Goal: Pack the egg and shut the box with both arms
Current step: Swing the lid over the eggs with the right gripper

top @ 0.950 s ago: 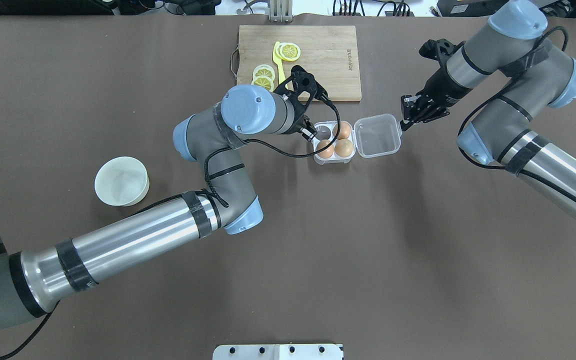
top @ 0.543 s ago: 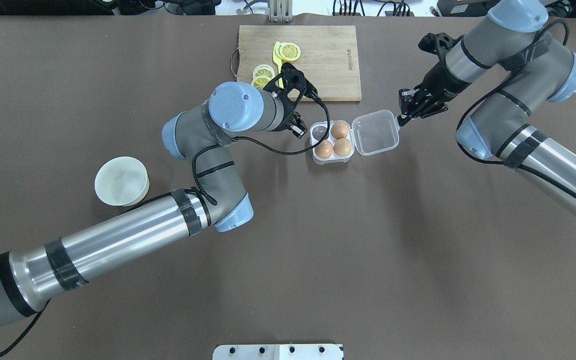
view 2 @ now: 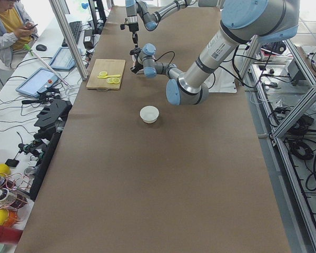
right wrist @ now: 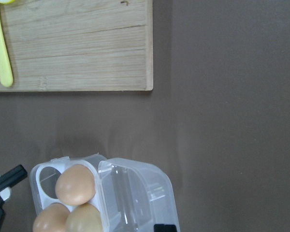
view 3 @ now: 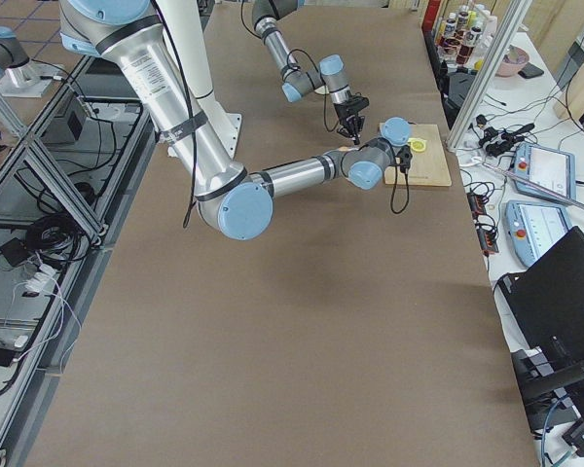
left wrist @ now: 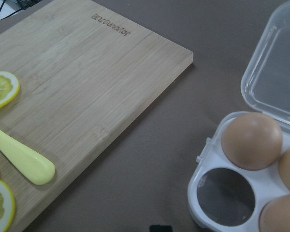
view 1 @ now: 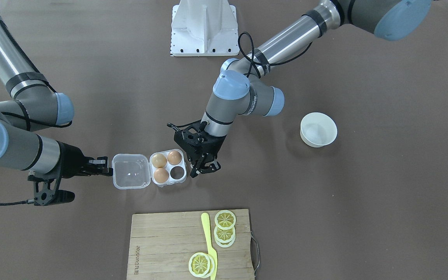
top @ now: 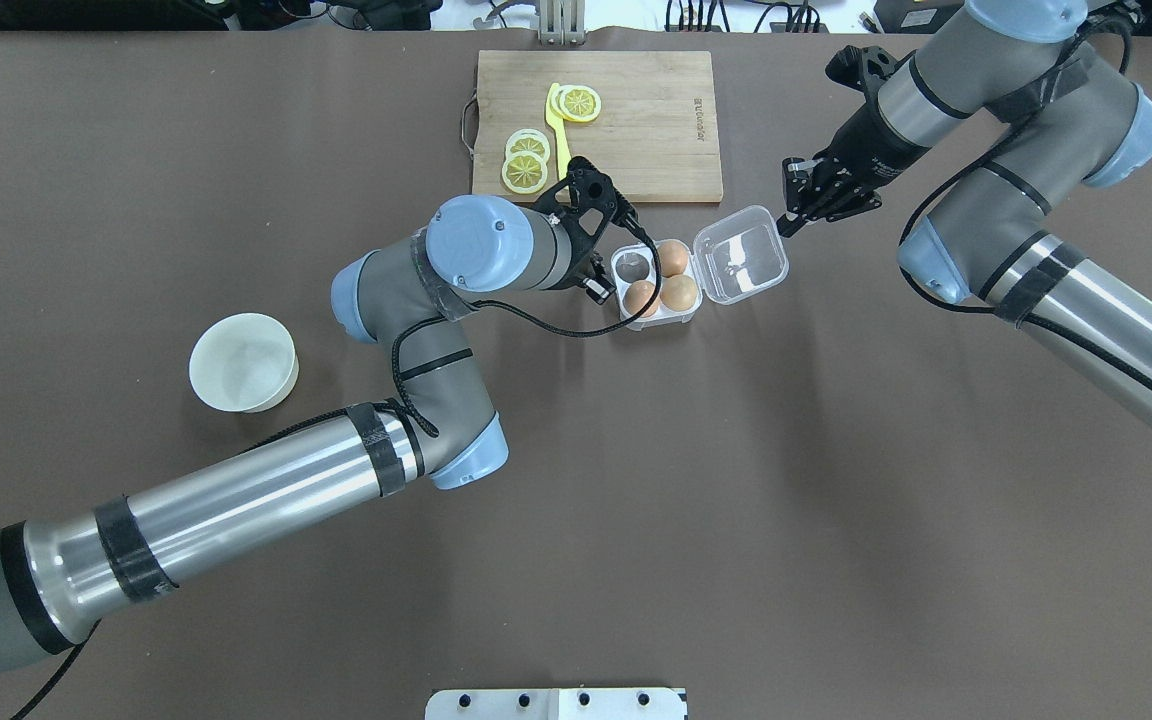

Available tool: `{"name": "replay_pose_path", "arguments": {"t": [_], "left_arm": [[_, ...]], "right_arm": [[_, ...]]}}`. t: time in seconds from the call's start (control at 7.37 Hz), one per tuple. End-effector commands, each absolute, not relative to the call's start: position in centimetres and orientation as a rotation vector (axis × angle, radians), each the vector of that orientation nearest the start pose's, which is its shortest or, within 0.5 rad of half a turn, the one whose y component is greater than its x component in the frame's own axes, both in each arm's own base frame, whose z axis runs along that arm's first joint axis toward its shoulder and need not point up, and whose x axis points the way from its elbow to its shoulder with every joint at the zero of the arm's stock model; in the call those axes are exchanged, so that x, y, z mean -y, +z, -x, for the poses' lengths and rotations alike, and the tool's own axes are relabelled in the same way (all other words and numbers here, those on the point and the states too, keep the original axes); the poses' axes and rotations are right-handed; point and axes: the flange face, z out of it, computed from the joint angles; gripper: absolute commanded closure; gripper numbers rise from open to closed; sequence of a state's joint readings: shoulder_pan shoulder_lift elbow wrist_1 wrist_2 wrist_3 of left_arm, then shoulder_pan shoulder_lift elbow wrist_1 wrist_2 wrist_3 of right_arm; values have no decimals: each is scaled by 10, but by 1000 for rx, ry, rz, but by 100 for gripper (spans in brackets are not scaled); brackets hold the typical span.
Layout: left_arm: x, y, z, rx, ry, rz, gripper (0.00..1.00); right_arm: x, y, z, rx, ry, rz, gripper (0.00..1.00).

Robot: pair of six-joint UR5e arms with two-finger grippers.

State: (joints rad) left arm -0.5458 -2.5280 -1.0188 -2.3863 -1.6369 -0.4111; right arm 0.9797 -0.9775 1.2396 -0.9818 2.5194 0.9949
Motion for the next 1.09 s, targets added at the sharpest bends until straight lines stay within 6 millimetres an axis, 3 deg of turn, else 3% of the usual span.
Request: {"name": "replay_pose_path", "arguments": {"t": [0.0, 0.41, 0.95], "left_arm": [[531, 191, -658, -867, 557, -891, 100], [531, 186, -658, -873, 554, -894, 100], [531, 186, -658, -873, 552, -893, 100]], "right_arm": [[634, 365, 363, 1186, -43, 87, 100], [637, 350, 365, 1195, -24, 94, 100], [641, 315, 373, 1216, 38, 126, 100]]}}
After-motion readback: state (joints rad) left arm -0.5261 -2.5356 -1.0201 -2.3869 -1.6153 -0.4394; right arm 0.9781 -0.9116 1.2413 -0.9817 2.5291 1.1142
